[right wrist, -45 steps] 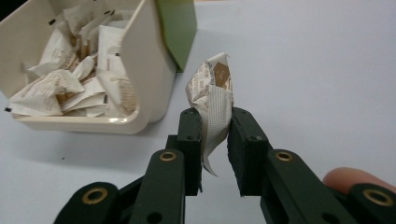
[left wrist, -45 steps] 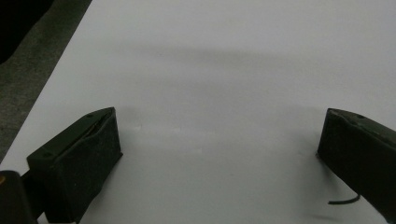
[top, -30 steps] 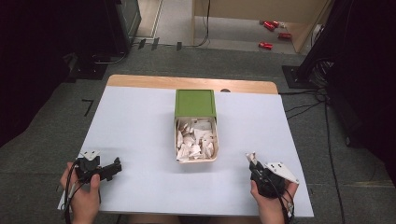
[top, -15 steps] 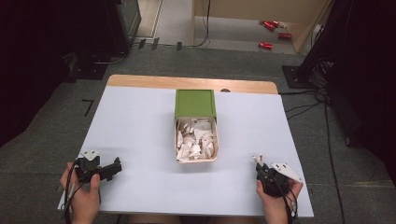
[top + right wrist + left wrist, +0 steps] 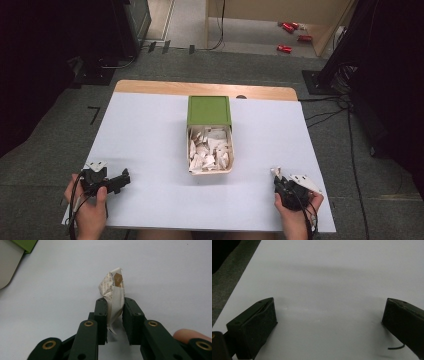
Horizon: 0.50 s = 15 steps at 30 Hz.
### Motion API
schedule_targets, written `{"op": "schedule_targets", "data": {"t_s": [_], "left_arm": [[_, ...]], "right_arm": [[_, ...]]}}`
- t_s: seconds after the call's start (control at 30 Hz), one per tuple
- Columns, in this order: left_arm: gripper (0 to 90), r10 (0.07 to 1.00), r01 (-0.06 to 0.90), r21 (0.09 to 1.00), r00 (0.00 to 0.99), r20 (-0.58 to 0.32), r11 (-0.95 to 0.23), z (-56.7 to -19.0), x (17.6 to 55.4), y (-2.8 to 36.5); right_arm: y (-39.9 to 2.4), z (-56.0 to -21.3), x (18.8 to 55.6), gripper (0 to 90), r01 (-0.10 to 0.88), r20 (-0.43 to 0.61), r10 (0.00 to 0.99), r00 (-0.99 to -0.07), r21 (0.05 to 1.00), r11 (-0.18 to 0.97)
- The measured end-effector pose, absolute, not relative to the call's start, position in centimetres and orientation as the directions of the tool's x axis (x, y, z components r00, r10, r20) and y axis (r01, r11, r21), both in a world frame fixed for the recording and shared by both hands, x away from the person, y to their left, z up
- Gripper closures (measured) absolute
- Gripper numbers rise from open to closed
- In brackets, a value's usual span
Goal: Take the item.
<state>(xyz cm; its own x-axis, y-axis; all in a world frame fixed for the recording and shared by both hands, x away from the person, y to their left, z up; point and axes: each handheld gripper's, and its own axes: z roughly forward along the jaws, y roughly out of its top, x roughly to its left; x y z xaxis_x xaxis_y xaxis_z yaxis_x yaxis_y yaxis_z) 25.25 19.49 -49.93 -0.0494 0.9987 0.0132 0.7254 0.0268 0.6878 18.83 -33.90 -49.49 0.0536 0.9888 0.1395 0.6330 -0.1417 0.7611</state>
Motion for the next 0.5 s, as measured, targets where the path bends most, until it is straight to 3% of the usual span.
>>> {"op": "schedule_targets", "data": {"t_s": [0.07, 0.1, 0.13, 0.3, 0.37, 0.5], "left_arm": [[0.0, 0.999, 0.725, 0.688, -0.05, 0.013, 0.027, -49.9, 25.2, 19.5], [0.0, 0.999, 0.725, 0.688, -0.05, 0.013, 0.027, -49.9, 25.2, 19.5], [0.0, 0.999, 0.725, 0.688, -0.05, 0.013, 0.027, -49.9, 25.2, 19.5], [0.0, 0.999, 0.725, 0.688, -0.05, 0.013, 0.027, -49.9, 25.3, 19.5], [0.0, 0.999, 0.725, 0.688, -0.049, 0.013, 0.027, -49.9, 25.3, 19.5], [0.0, 0.999, 0.725, 0.688, -0.05, 0.013, 0.027, -49.9, 25.3, 19.5]], "right_arm": [[-33.9, -49.4, 18.8, 65.6, 0.632, 0.145, 0.987, 0.061, 0.76, -0.151], [-33.9, -49.4, 18.8, 65.6, 0.632, 0.145, 0.987, 0.061, 0.76, -0.151], [-33.9, -49.4, 18.8, 55.6, 0.63, 0.144, 0.988, 0.061, 0.762, -0.15], [-33.8, -49.0, 18.8, 44.1, 0.64, 0.17, 0.985, 0.034, 0.753, -0.152], [-33.5, -48.5, 18.7, 32.7, 0.641, 0.161, 0.987, 0.017, 0.756, -0.134], [-33.3, -47.8, 18.6, 24.4, 0.646, 0.205, 0.979, -0.02, 0.75, -0.144]]}}
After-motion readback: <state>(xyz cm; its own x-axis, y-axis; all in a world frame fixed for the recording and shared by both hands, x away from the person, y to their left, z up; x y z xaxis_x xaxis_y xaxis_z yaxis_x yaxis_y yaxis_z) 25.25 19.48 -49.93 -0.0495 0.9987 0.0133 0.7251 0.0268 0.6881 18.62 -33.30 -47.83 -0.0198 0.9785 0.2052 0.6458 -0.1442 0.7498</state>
